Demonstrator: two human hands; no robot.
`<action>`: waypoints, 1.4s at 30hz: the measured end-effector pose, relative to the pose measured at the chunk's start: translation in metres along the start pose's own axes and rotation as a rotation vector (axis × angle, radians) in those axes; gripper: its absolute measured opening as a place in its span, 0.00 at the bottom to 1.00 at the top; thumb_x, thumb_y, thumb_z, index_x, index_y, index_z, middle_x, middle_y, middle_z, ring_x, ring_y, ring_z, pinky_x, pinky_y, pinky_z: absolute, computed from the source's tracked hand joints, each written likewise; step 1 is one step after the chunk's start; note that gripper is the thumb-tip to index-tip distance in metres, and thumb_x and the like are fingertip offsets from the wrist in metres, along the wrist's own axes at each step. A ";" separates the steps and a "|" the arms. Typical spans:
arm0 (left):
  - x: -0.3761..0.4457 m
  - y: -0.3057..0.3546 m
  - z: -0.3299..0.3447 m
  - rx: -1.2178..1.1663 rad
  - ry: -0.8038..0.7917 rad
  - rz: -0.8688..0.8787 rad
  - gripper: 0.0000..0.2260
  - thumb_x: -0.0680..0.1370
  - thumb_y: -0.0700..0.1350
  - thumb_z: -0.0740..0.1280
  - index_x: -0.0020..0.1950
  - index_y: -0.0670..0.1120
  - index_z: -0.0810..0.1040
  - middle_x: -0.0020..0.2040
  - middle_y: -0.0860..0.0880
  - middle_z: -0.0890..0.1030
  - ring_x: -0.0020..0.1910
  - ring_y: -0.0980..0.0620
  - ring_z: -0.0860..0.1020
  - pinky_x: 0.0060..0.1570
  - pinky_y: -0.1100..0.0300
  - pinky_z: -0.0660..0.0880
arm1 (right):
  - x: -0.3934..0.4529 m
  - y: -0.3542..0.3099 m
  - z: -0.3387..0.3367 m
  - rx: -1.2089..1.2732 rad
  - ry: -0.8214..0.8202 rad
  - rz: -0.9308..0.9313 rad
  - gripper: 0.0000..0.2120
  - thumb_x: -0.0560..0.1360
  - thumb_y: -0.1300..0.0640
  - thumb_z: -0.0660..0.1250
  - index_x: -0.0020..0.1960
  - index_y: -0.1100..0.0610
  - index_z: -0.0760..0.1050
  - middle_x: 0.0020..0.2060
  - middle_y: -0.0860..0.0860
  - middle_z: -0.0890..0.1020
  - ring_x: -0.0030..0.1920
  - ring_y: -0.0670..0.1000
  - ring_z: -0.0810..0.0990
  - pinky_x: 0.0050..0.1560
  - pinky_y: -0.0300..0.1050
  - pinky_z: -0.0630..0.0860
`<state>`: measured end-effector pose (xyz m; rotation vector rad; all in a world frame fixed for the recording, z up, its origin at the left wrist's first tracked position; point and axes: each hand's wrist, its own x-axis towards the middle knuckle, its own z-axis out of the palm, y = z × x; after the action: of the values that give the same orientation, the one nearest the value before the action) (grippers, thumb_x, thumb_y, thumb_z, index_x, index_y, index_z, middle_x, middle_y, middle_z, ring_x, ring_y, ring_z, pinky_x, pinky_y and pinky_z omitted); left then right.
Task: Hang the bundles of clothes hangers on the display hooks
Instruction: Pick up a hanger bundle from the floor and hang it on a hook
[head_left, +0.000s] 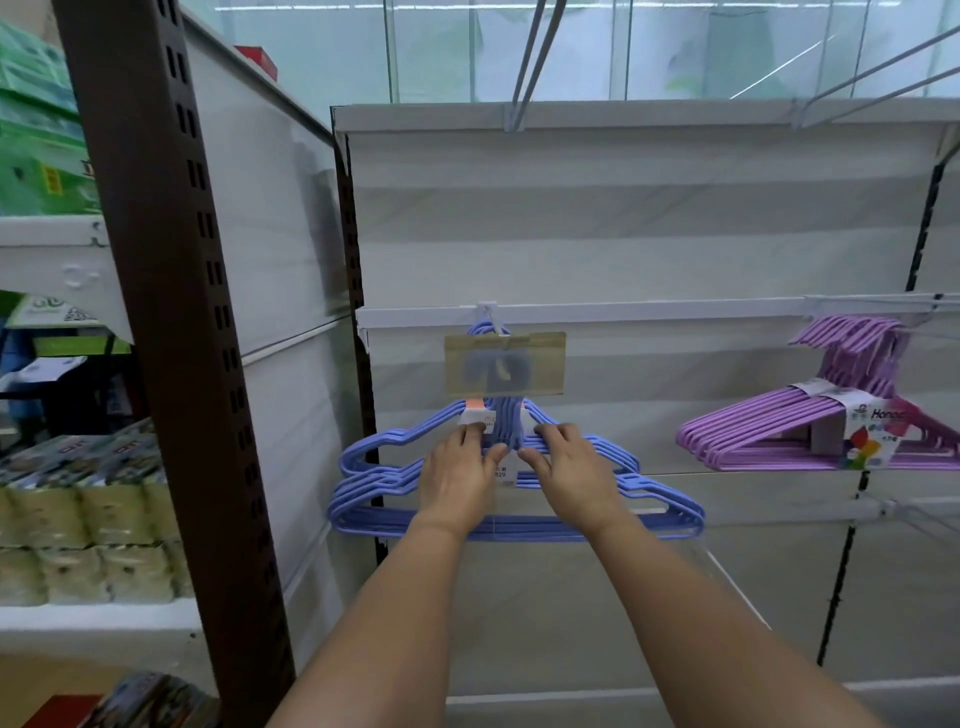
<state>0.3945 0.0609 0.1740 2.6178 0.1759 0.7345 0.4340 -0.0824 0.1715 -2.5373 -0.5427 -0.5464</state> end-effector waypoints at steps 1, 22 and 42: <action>0.002 0.000 0.001 0.016 0.017 -0.003 0.21 0.81 0.56 0.54 0.71 0.48 0.65 0.69 0.47 0.68 0.65 0.46 0.70 0.61 0.50 0.69 | 0.004 -0.001 0.000 0.015 -0.005 0.017 0.24 0.80 0.41 0.54 0.70 0.54 0.66 0.64 0.52 0.70 0.62 0.55 0.71 0.54 0.50 0.71; 0.052 -0.003 0.019 0.108 -0.034 -0.203 0.21 0.81 0.57 0.54 0.65 0.46 0.75 0.64 0.43 0.74 0.65 0.44 0.69 0.59 0.52 0.67 | 0.059 0.006 0.024 0.223 0.002 0.270 0.26 0.73 0.36 0.63 0.59 0.54 0.74 0.54 0.53 0.81 0.56 0.56 0.77 0.49 0.47 0.72; 0.033 0.000 0.027 -0.074 0.080 -0.170 0.19 0.82 0.52 0.56 0.70 0.44 0.68 0.71 0.44 0.68 0.71 0.44 0.62 0.70 0.48 0.59 | 0.038 0.014 0.016 0.084 -0.082 0.109 0.27 0.82 0.48 0.53 0.75 0.61 0.56 0.72 0.58 0.66 0.71 0.58 0.65 0.69 0.52 0.63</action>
<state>0.4367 0.0591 0.1683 2.4683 0.3824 0.7705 0.4770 -0.0745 0.1715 -2.5001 -0.4439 -0.3741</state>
